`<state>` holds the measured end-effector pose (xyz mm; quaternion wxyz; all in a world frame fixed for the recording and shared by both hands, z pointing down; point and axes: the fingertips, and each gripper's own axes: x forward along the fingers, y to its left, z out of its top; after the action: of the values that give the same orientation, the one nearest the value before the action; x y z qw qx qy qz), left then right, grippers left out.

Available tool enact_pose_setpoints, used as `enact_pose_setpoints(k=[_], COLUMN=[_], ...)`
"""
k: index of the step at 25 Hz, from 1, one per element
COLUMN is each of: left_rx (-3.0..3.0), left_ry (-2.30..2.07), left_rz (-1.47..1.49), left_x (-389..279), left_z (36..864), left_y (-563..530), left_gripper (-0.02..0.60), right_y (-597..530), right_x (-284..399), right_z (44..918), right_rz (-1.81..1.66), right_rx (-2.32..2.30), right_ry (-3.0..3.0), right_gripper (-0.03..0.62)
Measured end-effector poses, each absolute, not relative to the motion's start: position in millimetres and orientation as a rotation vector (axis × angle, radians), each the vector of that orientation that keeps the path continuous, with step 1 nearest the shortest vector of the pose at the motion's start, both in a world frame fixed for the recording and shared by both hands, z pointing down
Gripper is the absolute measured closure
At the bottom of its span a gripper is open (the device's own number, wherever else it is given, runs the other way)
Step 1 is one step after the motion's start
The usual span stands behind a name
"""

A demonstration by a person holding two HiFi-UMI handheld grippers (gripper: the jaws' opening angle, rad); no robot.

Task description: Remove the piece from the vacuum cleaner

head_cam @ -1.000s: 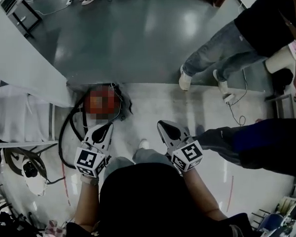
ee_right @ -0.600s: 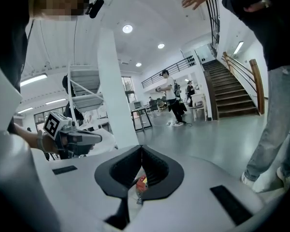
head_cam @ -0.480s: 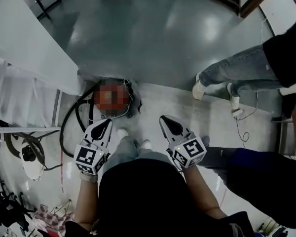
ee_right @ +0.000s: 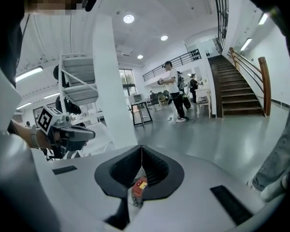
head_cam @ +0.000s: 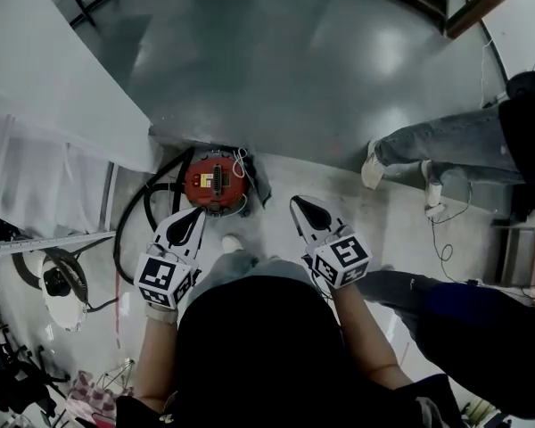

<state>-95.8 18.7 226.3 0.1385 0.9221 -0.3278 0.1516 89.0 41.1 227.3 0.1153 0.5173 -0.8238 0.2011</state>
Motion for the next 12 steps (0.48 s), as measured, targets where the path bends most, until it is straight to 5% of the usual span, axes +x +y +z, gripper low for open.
enact_pose_setpoints(k=[12], left_rx=[2.56], left_ry=[-0.97], left_rz=[0.493], left_x=[-124], left_z=[270], left_y=[-12], left_gripper=[0.563], right_y=[-14], right_x=[73], right_z=[300], right_rz=[0.7], right_rx=[1.418], right_ry=[-2.308], right_gripper=[0.565])
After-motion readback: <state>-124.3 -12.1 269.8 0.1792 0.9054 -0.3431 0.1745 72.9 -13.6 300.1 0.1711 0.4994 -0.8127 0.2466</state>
